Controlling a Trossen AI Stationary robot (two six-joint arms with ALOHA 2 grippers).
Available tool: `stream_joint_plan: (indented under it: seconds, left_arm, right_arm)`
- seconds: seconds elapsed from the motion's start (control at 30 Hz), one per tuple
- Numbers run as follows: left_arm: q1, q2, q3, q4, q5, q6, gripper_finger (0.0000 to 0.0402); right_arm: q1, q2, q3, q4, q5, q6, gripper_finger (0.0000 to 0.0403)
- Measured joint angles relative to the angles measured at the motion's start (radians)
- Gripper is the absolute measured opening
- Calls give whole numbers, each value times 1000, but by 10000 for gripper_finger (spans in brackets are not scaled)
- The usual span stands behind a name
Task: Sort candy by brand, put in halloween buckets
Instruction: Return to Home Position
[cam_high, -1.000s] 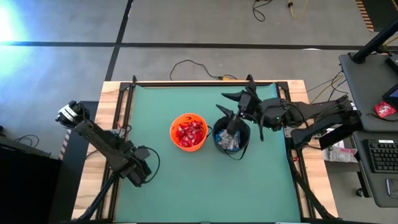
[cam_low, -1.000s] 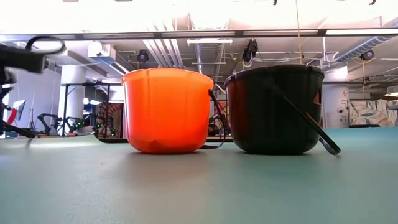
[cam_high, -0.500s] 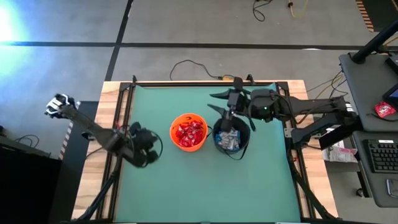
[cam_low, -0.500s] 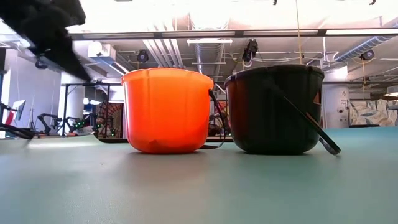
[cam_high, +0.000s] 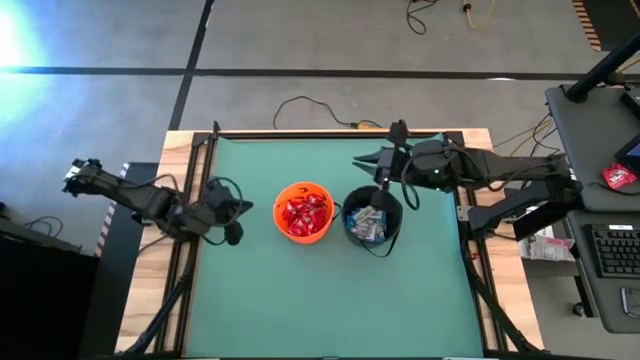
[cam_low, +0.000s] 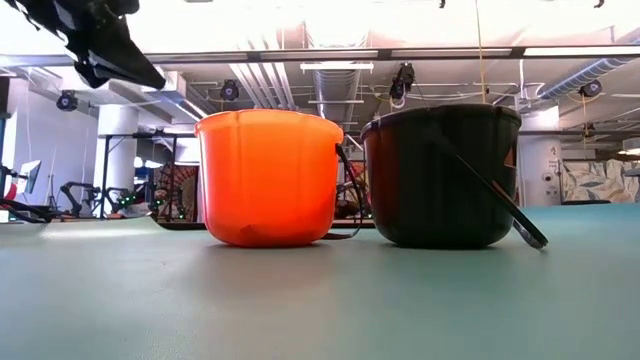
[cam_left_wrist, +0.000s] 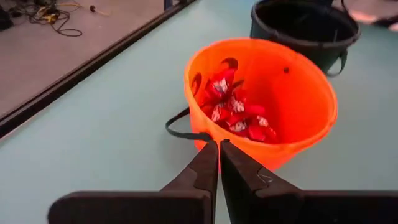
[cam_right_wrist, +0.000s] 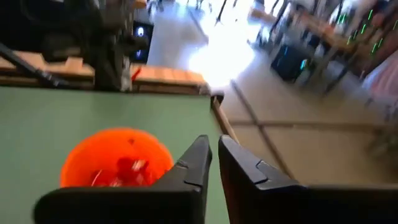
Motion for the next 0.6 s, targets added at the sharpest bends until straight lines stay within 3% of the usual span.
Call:
stream_joint_plan:
  seconds: [0.17,0.33,0.5,0.6]
  left_arm:
    - [2,-52,0,48,0,-5,6]
    - [2,-57,0,152,-1,-6,6]
    - [14,-60,38,178,-62,47,6]
    - [21,-59,61,194,-69,81,6]
  right_arm:
    - [0,-28,-1,-161,0,62,11]
    - [0,-25,-1,-190,1,61,13]
    - [-14,-9,-3,-203,24,-129,13]
    - [-28,-8,-11,-205,22,-108,13]
